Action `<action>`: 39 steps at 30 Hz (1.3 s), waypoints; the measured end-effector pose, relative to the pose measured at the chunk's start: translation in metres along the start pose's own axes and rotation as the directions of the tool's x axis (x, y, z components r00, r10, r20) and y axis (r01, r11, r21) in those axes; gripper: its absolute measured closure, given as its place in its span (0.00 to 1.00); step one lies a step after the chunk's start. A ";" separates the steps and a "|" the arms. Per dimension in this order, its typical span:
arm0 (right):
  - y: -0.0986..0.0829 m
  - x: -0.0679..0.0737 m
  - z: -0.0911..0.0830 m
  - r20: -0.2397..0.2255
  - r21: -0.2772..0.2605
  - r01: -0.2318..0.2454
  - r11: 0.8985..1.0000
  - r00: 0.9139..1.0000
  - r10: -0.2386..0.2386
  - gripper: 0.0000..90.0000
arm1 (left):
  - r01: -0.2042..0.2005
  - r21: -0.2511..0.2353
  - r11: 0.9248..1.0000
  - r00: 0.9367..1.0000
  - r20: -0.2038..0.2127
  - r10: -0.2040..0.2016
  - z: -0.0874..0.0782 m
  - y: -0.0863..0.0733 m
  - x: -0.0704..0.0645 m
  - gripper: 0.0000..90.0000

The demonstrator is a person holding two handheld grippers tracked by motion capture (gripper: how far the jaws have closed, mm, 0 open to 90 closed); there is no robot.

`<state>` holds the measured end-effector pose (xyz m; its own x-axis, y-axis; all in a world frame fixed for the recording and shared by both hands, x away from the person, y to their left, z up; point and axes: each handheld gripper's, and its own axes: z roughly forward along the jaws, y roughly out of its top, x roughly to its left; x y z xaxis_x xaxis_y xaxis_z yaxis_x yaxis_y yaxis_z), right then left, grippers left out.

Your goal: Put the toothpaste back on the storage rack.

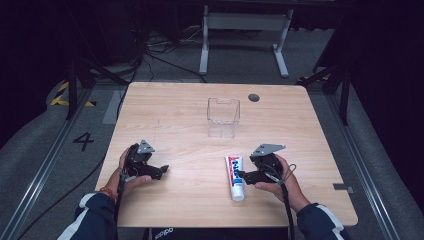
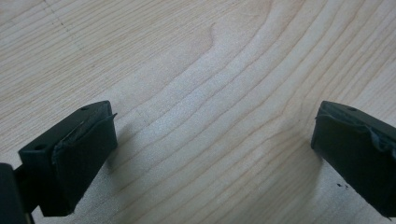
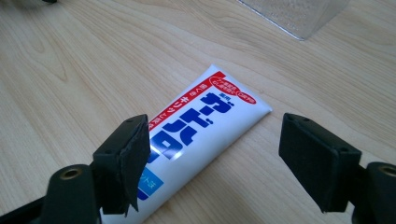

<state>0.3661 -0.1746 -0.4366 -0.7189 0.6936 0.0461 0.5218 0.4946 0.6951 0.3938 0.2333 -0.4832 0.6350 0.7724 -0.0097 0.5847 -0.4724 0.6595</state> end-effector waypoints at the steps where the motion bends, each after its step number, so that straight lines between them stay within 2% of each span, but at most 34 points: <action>1: 0.001 0.001 0.001 -0.002 0.003 -0.002 1.000 1.000 0.002 0.28 | 0.000 0.000 1.000 1.000 0.000 0.000 0.000 0.000 0.000 0.01; 9: 0.003 0.012 0.015 -0.015 0.044 0.011 0.999 1.000 -0.010 0.27 | 0.001 0.000 1.000 1.000 0.000 -0.001 0.000 0.000 0.000 0.01; 17: 0.004 0.011 0.025 -0.029 0.064 -0.025 0.998 0.999 0.026 0.22 | 0.002 0.000 1.000 1.000 -0.001 -0.002 0.000 0.000 0.000 0.01; 21: 0.006 0.015 0.037 -0.030 0.114 -0.010 0.993 0.999 0.013 0.17 | 0.002 0.000 1.000 1.000 -0.001 -0.002 0.000 0.000 0.000 0.01; 23: 0.008 0.016 0.042 -0.017 0.140 0.013 0.990 1.000 -0.011 0.19 | 0.002 0.000 1.000 1.000 -0.001 -0.002 0.000 0.000 0.000 0.01; 26: 0.009 0.016 0.048 -0.020 0.162 0.010 0.987 1.000 -0.006 0.19 | 0.003 0.000 1.000 1.000 -0.001 -0.003 0.000 0.000 0.000 0.01; 28: 0.011 0.016 0.052 -0.015 0.176 0.025 0.984 1.000 -0.023 0.20 | 0.002 0.000 1.000 1.000 -0.001 -0.002 0.000 0.000 0.000 0.01; 31: 0.016 0.016 0.054 -0.012 0.189 0.031 0.981 0.999 -0.029 0.24 | 0.002 0.000 1.000 1.000 -0.001 -0.002 0.000 0.000 0.000 0.01; 35: 0.022 0.019 0.057 0.000 0.221 0.064 0.973 0.998 -0.066 0.32 | 0.002 0.000 1.000 1.000 0.000 -0.002 0.000 0.000 0.000 0.01; 39: 0.025 0.022 0.056 -0.026 0.241 0.092 0.966 0.996 -0.088 0.44 | 0.002 0.000 1.000 1.000 -0.001 -0.002 0.000 0.000 0.000 0.01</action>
<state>0.3894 -0.1175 -0.4581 -0.7738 0.6335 0.0039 0.5491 0.6676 0.5029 0.3935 0.2332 -0.4832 0.6333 0.7738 -0.0108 0.5861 -0.4704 0.6597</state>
